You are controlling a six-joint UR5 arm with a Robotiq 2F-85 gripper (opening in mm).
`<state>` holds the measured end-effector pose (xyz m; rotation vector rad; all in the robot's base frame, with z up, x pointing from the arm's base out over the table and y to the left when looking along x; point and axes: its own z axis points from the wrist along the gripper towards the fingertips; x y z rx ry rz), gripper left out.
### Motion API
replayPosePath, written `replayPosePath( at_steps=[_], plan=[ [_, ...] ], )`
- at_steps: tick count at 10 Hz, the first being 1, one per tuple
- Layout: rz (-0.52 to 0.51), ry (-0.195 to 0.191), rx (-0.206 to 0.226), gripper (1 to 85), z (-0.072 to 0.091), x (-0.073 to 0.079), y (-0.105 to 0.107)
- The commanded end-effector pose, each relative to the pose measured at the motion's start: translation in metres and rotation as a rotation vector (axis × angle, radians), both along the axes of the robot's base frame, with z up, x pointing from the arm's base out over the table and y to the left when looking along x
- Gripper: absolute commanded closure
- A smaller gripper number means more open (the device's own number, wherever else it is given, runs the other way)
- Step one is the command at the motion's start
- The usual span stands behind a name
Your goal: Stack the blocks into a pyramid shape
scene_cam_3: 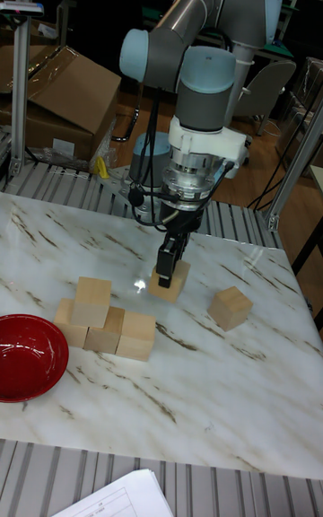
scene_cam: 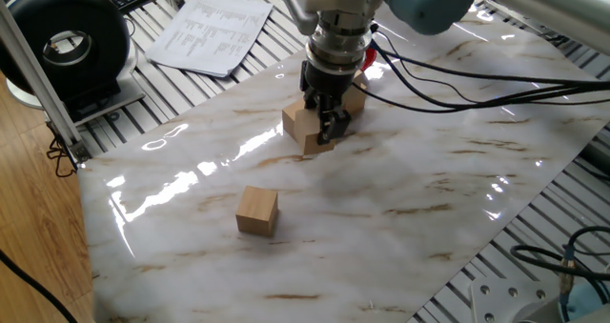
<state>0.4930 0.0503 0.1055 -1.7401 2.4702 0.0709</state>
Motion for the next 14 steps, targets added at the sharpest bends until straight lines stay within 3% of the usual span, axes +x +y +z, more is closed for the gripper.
replayPosePath(
  at_steps=[1, 3, 4, 7, 10, 11, 14],
  plan=[
    [-0.006, 0.023, 0.036, 84.7, 0.002, -0.005, 0.008],
    [0.036, 0.023, 0.065, 84.7, 0.003, -0.007, 0.016],
    [0.045, 0.044, 0.074, 84.7, 0.007, -0.010, 0.017],
    [0.053, 0.066, 0.075, 84.7, 0.023, -0.003, 0.011],
    [0.069, 0.056, 0.052, 84.7, 0.021, 0.004, -0.005],
    [0.074, 0.061, 0.066, 84.7, 0.021, 0.006, -0.012],
    [0.084, 0.062, 0.061, 84.7, 0.016, 0.016, -0.012]
  ],
)
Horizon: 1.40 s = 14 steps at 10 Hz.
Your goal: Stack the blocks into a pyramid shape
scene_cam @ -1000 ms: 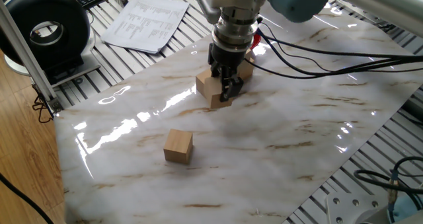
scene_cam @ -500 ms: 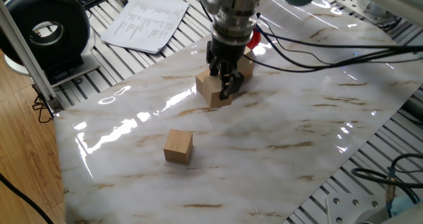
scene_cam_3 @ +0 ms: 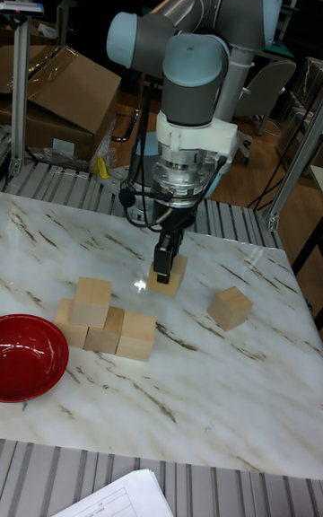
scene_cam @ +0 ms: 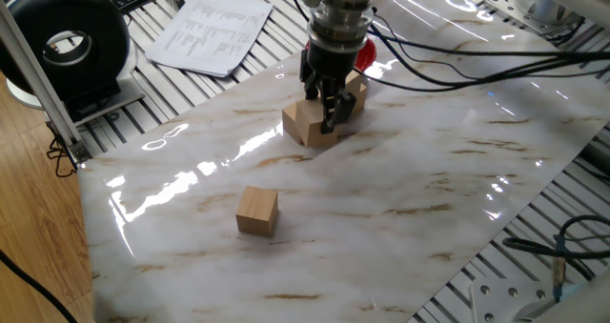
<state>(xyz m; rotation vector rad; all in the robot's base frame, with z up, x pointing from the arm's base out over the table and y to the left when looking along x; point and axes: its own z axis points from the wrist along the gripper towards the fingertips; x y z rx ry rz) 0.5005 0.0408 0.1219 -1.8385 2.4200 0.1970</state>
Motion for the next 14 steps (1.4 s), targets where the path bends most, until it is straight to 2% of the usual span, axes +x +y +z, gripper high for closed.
replayPosePath(
  at_steps=[1, 3, 6, 10, 14],
  plan=[
    [0.022, 0.007, -0.015, 84.7, -0.002, 0.014, -0.005],
    [0.035, 0.022, -0.039, 84.7, 0.000, 0.028, 0.001],
    [0.037, 0.037, -0.048, 84.7, -0.002, 0.042, 0.011],
    [0.031, 0.046, -0.064, 84.7, -0.003, 0.052, 0.020],
    [0.024, 0.047, -0.061, 84.7, -0.004, 0.053, 0.021]
  ],
)
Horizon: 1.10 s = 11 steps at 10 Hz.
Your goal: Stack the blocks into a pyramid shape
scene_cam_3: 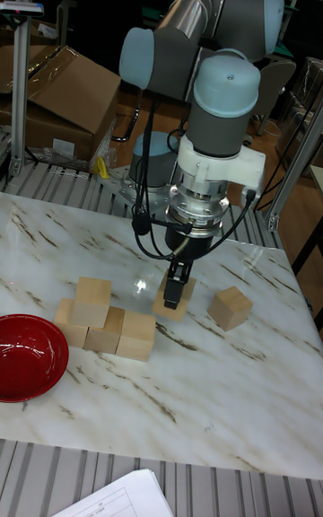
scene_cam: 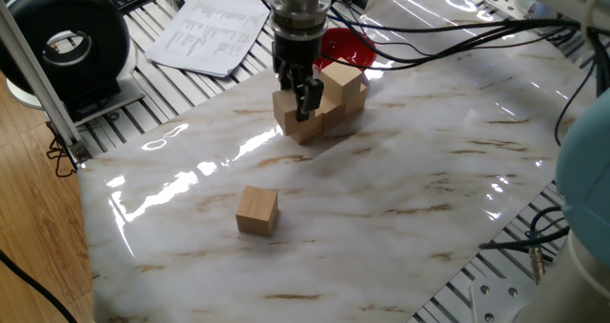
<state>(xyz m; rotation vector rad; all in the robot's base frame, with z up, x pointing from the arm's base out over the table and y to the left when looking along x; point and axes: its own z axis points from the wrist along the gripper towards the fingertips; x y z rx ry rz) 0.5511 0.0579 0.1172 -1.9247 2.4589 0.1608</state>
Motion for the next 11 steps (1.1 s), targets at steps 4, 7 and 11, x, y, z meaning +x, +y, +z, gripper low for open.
replayPosePath(
  at_steps=[4, 7, 11],
  plan=[
    [-0.097, -0.065, 0.018, 84.7, 0.001, 0.022, 0.007],
    [-0.202, -0.182, 0.011, 84.7, 0.004, 0.055, 0.002],
    [-0.234, -0.210, 0.025, 84.7, 0.005, 0.063, 0.004]
  ],
)
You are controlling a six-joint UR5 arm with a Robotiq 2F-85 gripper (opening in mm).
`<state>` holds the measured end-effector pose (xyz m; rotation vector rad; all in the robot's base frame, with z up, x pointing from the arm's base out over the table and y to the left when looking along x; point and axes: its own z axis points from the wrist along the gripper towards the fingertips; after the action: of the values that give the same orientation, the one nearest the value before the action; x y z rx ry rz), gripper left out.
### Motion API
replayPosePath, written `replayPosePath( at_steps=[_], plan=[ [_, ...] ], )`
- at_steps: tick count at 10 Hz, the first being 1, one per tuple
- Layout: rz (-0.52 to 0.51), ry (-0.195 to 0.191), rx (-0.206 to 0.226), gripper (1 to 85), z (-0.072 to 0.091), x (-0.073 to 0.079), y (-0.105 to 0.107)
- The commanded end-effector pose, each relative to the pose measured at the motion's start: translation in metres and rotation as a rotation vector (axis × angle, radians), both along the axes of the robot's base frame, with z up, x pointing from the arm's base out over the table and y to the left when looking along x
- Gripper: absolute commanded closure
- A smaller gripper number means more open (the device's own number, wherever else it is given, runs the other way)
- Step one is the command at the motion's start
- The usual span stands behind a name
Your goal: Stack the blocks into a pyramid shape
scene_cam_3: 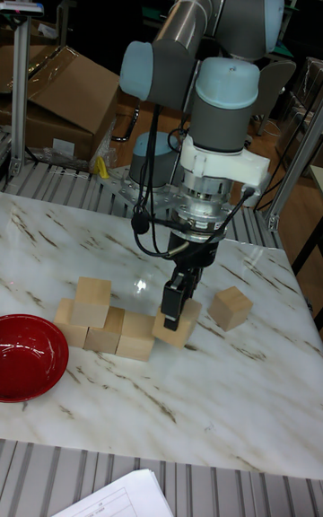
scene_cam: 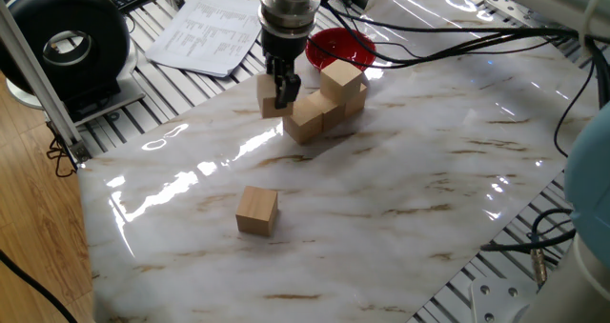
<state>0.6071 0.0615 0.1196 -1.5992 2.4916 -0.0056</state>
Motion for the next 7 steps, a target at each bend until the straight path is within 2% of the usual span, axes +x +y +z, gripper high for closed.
replayPosePath(
  at_steps=[1, 3, 4, 7],
  plan=[
    [-0.041, -0.014, 0.013, 84.7, 0.0023, 0.0045, 0.0005],
    [-0.061, -0.005, 0.035, 84.7, 0.0027, 0.0030, 0.0051],
    [-0.089, 0.007, 0.061, 84.7, 0.0041, 0.0013, 0.0088],
    [-0.073, 0.024, 0.076, 84.7, 0.0092, -0.0012, -0.0011]
  ],
)
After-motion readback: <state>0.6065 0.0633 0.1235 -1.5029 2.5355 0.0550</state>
